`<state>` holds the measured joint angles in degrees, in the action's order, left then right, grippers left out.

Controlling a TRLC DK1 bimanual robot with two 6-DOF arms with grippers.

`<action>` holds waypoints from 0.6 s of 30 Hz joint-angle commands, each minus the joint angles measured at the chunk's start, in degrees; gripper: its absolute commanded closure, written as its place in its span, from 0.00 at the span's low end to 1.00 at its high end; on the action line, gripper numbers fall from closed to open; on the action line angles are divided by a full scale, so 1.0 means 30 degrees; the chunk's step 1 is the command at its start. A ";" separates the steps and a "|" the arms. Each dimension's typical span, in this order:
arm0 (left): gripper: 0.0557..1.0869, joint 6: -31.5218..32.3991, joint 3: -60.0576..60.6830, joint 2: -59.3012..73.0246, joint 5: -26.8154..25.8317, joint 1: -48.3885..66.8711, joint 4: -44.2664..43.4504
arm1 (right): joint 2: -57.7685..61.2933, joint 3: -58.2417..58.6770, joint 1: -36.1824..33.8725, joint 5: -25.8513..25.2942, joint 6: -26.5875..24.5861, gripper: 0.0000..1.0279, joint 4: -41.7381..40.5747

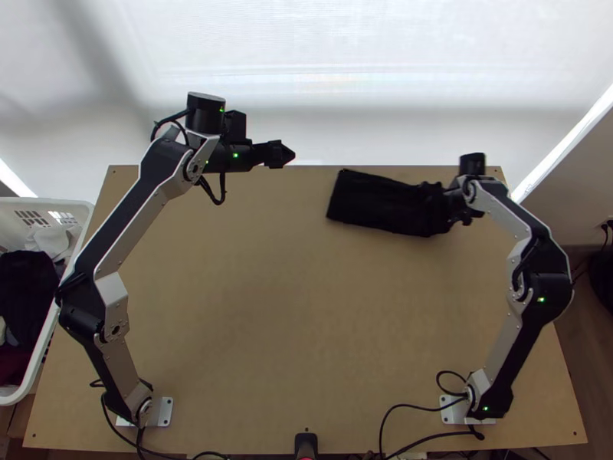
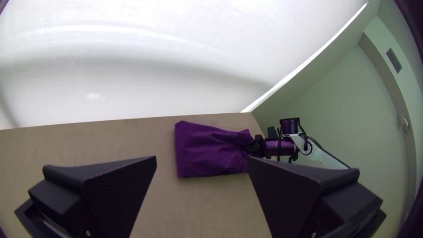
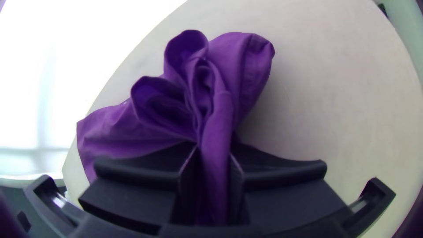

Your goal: Fold the t-shirt

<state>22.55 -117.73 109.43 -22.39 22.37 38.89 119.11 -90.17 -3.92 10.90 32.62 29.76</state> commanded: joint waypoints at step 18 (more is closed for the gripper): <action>0.04 0.0249 0.0221 -0.0675 0.0023 0.0014 -0.0162 | -0.3082 0.2518 -0.4786 -0.2899 -0.0093 0.97 0.0364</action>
<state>22.55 -117.73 109.43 -22.39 22.39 38.87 113.12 -84.99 -17.45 3.44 32.53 30.41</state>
